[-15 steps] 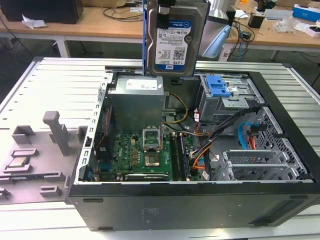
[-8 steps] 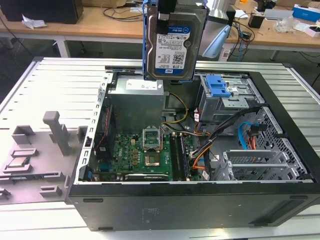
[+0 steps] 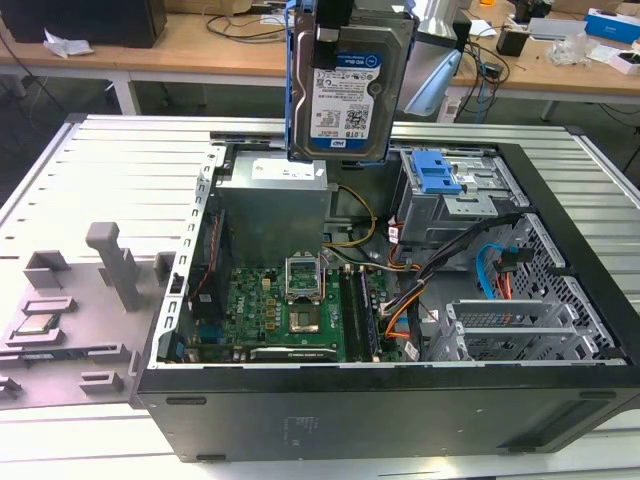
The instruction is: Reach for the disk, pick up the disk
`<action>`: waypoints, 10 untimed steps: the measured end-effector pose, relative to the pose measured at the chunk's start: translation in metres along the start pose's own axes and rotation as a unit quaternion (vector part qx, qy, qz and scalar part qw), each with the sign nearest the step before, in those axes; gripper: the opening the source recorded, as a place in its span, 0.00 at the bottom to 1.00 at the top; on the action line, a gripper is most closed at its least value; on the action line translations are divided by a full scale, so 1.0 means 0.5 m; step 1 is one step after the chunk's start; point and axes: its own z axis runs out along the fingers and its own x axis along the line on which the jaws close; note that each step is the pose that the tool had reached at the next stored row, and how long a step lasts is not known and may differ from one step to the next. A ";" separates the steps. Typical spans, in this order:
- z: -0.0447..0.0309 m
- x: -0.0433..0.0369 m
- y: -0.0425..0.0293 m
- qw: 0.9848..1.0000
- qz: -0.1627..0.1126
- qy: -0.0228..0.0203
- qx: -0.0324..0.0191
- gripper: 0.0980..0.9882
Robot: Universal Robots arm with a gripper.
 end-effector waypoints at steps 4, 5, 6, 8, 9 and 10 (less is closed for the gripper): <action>0.000 0.015 0.000 1.000 0.000 0.000 0.000 0.30; 0.000 0.018 0.000 1.000 0.000 0.000 0.000 0.30; 0.000 0.023 0.000 1.000 0.000 0.000 0.000 0.30; 0.000 0.033 0.000 1.000 0.000 0.000 0.000 0.30; 0.000 0.035 0.000 1.000 0.000 0.000 0.000 0.30; 0.000 0.038 0.000 1.000 0.000 0.000 0.000 0.30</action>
